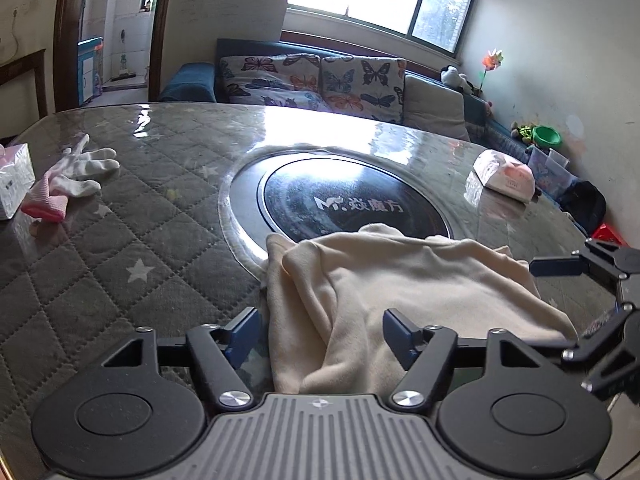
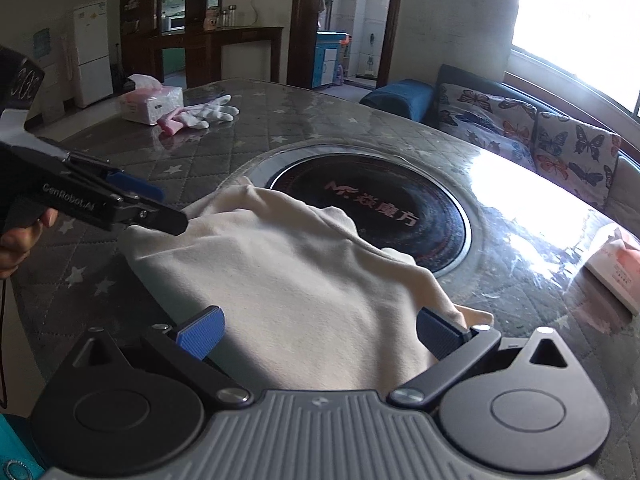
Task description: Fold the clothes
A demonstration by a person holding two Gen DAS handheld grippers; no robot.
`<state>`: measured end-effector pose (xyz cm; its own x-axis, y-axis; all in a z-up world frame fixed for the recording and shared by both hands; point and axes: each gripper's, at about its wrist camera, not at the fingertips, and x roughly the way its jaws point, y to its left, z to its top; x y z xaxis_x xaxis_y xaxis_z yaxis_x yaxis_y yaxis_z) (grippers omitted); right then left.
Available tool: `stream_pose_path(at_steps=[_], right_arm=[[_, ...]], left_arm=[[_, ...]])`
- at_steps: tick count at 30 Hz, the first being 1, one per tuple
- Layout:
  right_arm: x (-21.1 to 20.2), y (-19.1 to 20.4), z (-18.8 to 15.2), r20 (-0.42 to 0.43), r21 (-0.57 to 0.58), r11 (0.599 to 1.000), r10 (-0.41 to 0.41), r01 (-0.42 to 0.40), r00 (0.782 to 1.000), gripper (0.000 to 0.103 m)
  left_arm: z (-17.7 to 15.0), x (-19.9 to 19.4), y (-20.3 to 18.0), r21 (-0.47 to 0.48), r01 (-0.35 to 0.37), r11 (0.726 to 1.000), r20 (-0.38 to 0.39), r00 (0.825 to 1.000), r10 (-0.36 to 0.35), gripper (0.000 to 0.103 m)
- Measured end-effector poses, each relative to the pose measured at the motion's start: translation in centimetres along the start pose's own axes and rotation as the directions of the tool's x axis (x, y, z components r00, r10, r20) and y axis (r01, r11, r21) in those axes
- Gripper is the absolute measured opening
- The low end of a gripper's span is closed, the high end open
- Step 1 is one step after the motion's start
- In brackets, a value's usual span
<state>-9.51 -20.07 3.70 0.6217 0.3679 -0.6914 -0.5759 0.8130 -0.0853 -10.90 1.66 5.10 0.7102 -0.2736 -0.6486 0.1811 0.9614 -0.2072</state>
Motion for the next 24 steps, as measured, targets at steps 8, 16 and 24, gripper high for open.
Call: stream_pose_path(at_steps=[8, 16, 24], right_arm=[[0.3, 1.4, 0.4, -0.004, -0.035, 0.999, 0.04, -0.04, 0.999, 0.103], [0.2, 2.1, 0.4, -0.006, -0.054, 0.997, 0.058, -0.058, 0.998, 0.103], [0.0, 2.8, 0.2, -0.002, -0.074, 0.995, 0.066, -0.066, 0.998, 0.103]], left_arm=[[0.5, 0.1, 0.4, -0.033, -0.024, 0.999, 0.001, 1.0, 0.024, 0.092], [1.3, 0.4, 0.9, -0.064, -0.047, 0.997, 0.004, 0.999, 0.047, 0.103], [1.6, 0.9, 0.9, -0.099, -0.048, 0.994, -0.004, 0.999, 0.047, 0.103]])
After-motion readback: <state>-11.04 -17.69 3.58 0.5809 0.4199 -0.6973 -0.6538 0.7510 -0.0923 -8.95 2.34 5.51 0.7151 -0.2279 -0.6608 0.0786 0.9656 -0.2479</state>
